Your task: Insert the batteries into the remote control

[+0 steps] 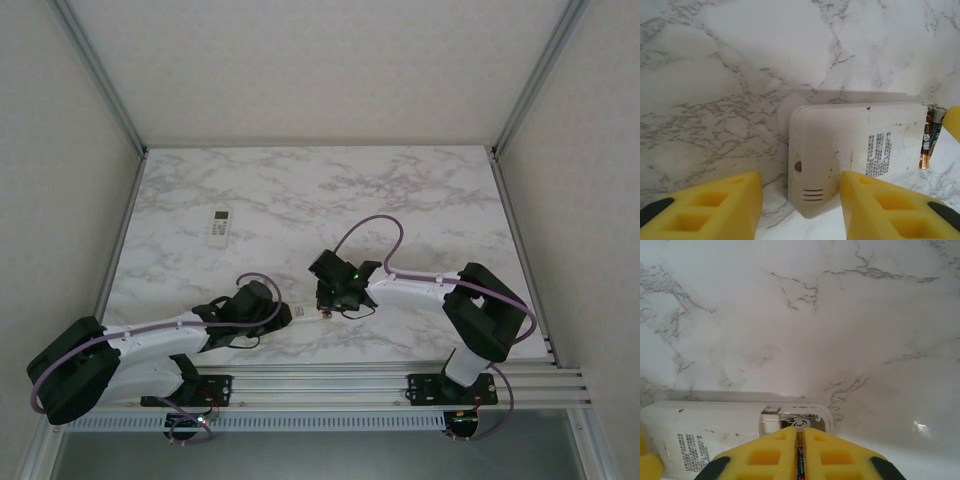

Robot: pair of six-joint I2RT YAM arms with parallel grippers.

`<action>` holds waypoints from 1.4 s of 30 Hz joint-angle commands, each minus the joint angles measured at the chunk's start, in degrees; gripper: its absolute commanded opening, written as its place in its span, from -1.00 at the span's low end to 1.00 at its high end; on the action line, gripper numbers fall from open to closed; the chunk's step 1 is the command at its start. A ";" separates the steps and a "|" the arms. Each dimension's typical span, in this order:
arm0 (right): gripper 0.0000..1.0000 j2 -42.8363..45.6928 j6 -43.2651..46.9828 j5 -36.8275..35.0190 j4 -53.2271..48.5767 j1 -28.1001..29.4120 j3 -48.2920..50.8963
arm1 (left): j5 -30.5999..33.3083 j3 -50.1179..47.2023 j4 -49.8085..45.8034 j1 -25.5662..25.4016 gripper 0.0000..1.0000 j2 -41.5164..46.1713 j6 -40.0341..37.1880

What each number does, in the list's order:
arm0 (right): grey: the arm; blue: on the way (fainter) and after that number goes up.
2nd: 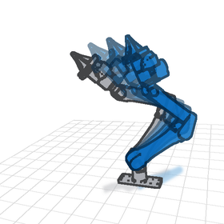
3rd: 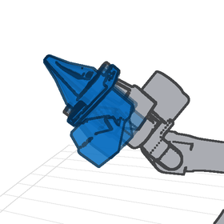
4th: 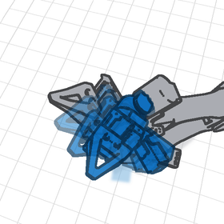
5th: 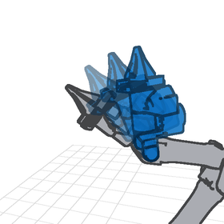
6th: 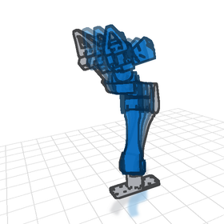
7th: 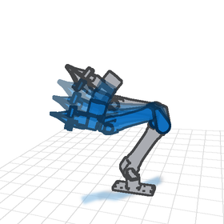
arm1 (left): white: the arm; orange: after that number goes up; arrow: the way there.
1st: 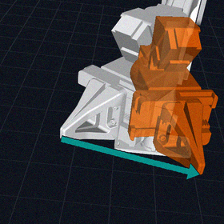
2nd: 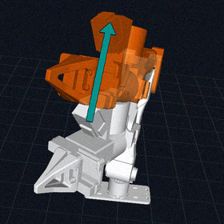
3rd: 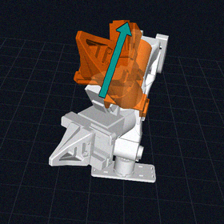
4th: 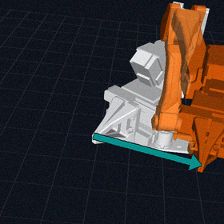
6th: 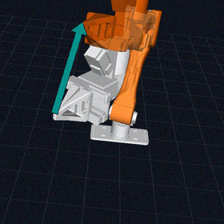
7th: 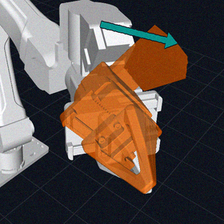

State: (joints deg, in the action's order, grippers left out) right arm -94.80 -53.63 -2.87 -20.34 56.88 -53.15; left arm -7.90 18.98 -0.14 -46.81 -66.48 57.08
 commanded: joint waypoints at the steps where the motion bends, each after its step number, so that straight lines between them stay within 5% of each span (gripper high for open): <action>1: -0.79 -2.55 -2.23 2.72 -6.49 1.59 3.72 | -2.76 0.09 4.57 -1.29 -0.10 -2.00 0.61; 20: -0.77 -1.89 -4.45 4.72 -9.78 2.18 4.78 | -2.21 -0.08 4.10 -1.35 -0.11 -1.14 0.92; 30: -0.59 7.18 3.02 -3.10 -15.18 -0.15 -3.47 | -0.63 -0.24 3.87 -1.32 -0.07 1.05 0.29; 42: -0.68 -3.94 2.82 5.42 -7.20 0.00 -5.91 | 2.97 -0.35 1.29 -1.34 0.20 5.46 -0.14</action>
State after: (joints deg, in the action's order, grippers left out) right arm -96.29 -51.62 0.73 -28.21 56.51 -57.45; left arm -7.09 18.96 1.45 -47.70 -62.33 57.06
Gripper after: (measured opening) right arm 0.165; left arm 0.593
